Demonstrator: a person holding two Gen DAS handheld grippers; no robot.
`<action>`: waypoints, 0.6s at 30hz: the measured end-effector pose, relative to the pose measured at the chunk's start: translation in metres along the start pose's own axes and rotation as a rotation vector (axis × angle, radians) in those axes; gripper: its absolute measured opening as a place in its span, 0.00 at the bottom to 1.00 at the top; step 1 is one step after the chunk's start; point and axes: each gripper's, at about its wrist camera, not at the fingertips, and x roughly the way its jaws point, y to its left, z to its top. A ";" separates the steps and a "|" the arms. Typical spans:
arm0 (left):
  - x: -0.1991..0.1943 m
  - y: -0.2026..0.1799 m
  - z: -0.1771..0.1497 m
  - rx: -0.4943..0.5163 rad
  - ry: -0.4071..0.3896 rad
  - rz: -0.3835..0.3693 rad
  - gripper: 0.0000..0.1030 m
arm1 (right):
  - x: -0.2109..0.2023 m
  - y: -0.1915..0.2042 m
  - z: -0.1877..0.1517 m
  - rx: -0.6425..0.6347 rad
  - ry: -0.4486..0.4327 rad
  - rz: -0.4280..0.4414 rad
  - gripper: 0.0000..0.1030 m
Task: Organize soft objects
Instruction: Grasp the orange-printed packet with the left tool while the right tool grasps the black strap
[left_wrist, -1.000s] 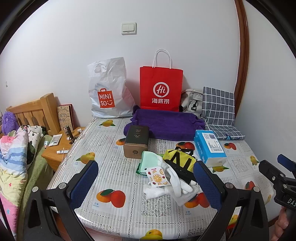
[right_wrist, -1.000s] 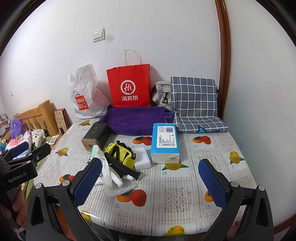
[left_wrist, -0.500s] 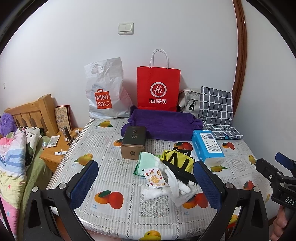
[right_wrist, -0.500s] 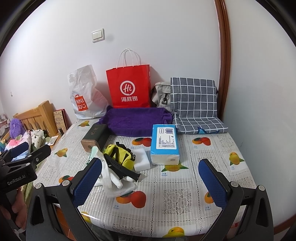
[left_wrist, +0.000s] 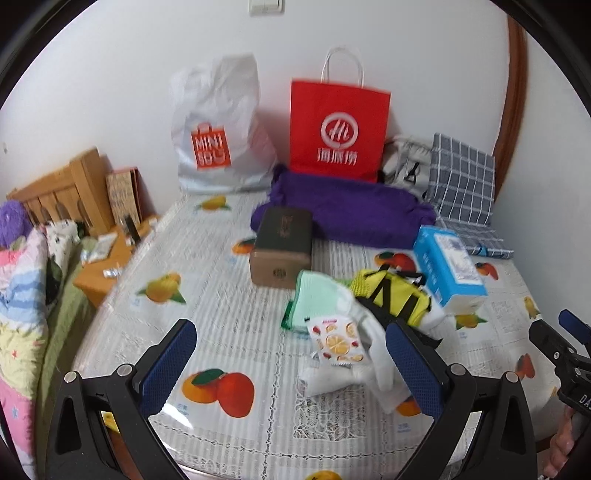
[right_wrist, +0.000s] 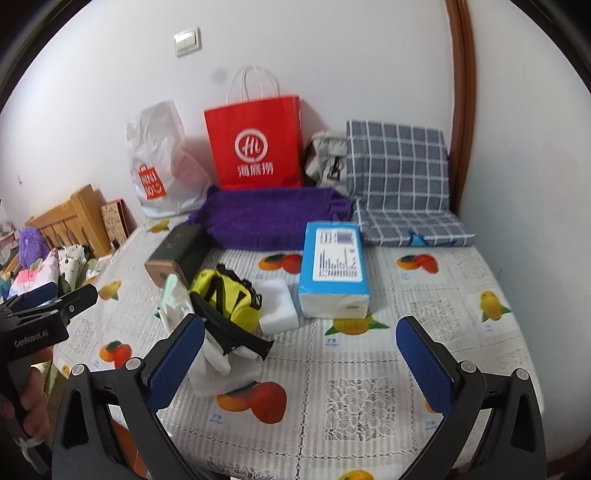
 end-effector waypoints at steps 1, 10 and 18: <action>0.008 0.002 -0.003 0.000 0.014 -0.014 1.00 | 0.008 -0.001 -0.002 0.000 0.014 0.002 0.99; 0.065 -0.007 -0.024 0.014 0.093 -0.141 1.00 | 0.056 -0.005 -0.017 0.000 0.095 0.022 0.98; 0.103 -0.005 -0.031 0.008 0.140 -0.222 0.91 | 0.084 -0.010 -0.023 0.016 0.145 0.030 0.98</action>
